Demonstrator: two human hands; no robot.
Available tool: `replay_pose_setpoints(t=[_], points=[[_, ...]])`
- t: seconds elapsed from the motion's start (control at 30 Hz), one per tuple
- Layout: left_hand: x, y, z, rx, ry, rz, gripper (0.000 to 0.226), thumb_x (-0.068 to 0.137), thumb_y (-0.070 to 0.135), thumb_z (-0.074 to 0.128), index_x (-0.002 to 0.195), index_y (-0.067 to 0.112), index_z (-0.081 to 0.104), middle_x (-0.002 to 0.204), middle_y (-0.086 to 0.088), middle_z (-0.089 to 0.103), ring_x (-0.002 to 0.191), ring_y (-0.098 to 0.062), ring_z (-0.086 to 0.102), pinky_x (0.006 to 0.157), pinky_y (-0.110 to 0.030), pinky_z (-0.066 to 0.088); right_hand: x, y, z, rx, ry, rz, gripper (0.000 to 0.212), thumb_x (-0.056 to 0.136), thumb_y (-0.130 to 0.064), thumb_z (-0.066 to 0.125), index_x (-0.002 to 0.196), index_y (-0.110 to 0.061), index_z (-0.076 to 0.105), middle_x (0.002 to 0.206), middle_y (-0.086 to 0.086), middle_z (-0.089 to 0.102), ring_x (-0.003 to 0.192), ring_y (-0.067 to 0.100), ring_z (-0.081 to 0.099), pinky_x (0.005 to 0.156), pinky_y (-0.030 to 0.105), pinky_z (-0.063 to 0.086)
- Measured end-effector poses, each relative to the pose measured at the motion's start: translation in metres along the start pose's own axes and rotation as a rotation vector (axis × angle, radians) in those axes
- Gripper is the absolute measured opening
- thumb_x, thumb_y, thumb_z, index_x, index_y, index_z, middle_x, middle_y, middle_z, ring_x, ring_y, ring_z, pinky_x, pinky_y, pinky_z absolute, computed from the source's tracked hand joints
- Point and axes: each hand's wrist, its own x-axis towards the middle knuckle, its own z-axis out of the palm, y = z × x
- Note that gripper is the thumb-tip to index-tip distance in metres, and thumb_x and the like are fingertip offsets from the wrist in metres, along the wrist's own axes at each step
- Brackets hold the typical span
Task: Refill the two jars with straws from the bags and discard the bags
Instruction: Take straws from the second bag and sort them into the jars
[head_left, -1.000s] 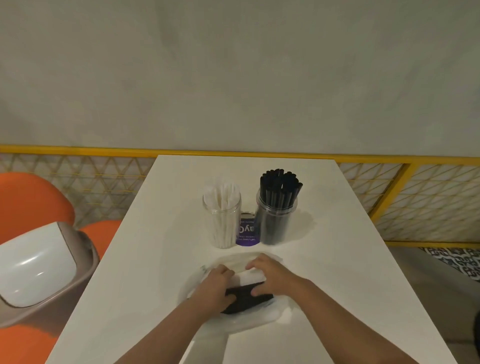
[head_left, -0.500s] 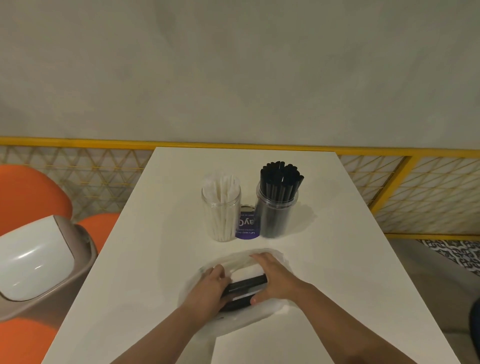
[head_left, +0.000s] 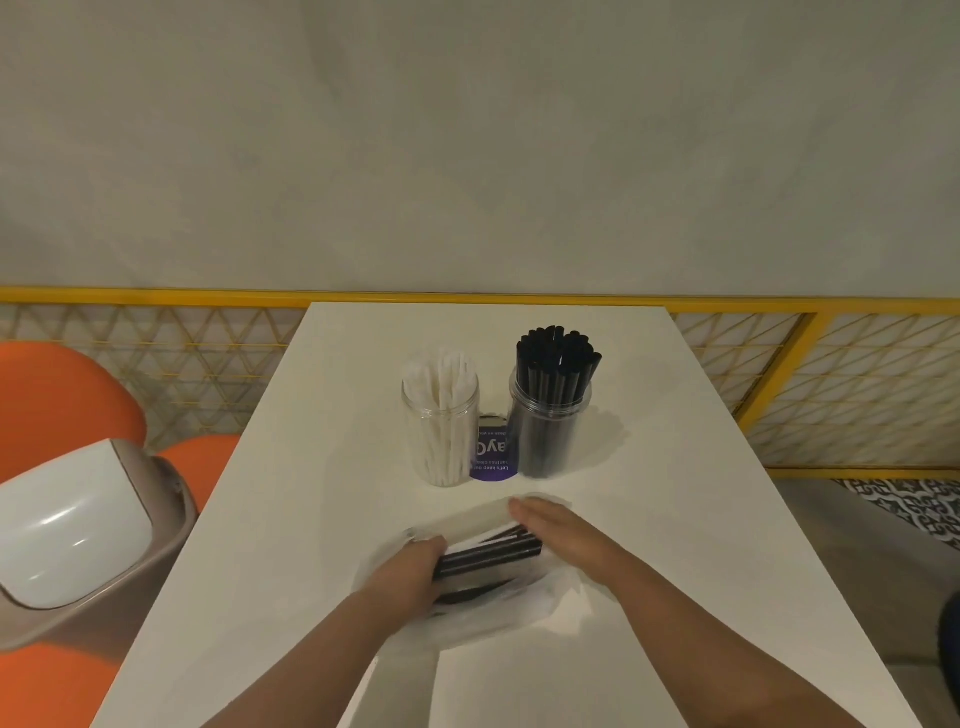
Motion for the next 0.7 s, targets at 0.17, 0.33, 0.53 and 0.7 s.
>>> replay_pose_setpoints(t=[0.17,0.33,0.53,0.7], points=[[0.001,-0.004,-0.017,-0.112,0.072,0.056,0.006,0.092,0.019,0.052,0.096,0.021,0.055,0.08,0.006,0.05,0.08,-0.013,0.046,0.066,-0.021,0.029,0.004,-0.007,0.001,0.118,0.088,0.055,0.062,0.09,-0.065,0.015,0.112,-0.03,0.061,0.12,-0.001,0.058,0.12,0.019,0.048,0.102,0.036,0.031],[0.002,-0.003,-0.034,-0.457,0.089,0.072,0.007,0.089,0.022,0.061,0.085,0.021,0.055,0.067,0.007,0.05,0.064,-0.013,0.046,0.064,-0.024,0.037,0.006,-0.01,0.005,0.057,0.098,0.027,0.062,0.094,-0.059,0.014,0.104,-0.025,0.066,0.108,0.002,0.067,0.098,0.014,0.06,0.075,0.026,0.042],[-0.004,0.021,-0.064,-0.842,0.154,0.041,0.007,0.09,0.025,0.061,0.089,0.019,0.056,0.064,0.002,0.057,0.061,-0.009,0.055,0.066,-0.017,0.046,0.002,-0.035,0.005,0.095,0.088,-0.154,0.031,0.099,-0.035,0.036,0.101,-0.018,0.061,0.084,-0.002,0.062,0.075,0.01,0.06,0.068,0.023,0.046],[-0.01,0.038,-0.086,-0.966,0.132,0.11,0.02,0.094,0.026,0.054,0.079,0.012,0.055,0.061,0.001,0.055,0.058,-0.01,0.053,0.065,-0.017,0.045,-0.008,-0.072,0.006,0.176,0.169,-0.405,0.017,0.096,-0.028,0.048,0.102,-0.021,0.062,0.085,-0.002,0.063,0.078,0.008,0.061,0.07,0.022,0.049]])
